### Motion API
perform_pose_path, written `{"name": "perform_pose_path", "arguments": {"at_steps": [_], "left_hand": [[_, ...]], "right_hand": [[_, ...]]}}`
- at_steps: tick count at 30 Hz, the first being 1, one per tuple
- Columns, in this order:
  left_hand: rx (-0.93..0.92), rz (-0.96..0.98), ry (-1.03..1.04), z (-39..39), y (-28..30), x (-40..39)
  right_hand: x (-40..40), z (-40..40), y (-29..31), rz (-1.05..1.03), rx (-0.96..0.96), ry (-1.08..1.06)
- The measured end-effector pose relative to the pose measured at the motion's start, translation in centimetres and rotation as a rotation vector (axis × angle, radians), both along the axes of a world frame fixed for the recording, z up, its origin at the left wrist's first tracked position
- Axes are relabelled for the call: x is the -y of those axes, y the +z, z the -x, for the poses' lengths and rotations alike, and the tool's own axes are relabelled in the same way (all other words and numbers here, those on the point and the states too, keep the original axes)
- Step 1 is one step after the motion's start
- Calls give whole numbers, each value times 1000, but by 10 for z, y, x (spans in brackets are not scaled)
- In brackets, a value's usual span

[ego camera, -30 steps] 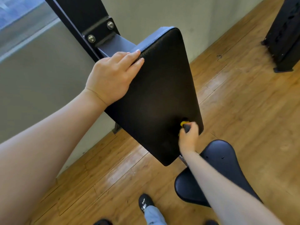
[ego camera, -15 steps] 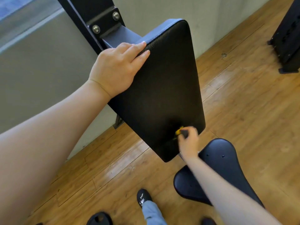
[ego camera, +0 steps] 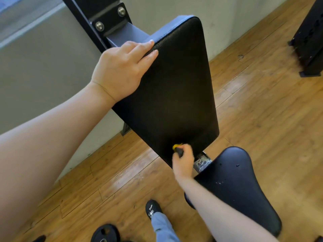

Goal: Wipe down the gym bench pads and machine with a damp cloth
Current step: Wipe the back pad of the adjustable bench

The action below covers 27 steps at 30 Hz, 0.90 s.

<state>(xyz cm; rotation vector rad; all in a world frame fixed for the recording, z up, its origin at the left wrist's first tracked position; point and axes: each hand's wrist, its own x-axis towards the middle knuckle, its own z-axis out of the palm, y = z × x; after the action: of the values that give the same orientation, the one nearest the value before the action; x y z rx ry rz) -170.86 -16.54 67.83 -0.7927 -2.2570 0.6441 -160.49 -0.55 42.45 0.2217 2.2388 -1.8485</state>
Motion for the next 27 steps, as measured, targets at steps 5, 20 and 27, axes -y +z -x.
{"name": "perform_pose_path", "arguments": {"at_steps": [5, 20, 27], "left_hand": [[-1, -9, 2, 0, 1, -1], [-11, 3, 12, 0, 0, 1], [-23, 31, 7, 1, 0, 1]], "right_hand": [[11, -34, -7, -17, 12, 284], [-87, 125, -32, -37, 77, -160], [-7, 6, -40, 41, 181, -93]]}}
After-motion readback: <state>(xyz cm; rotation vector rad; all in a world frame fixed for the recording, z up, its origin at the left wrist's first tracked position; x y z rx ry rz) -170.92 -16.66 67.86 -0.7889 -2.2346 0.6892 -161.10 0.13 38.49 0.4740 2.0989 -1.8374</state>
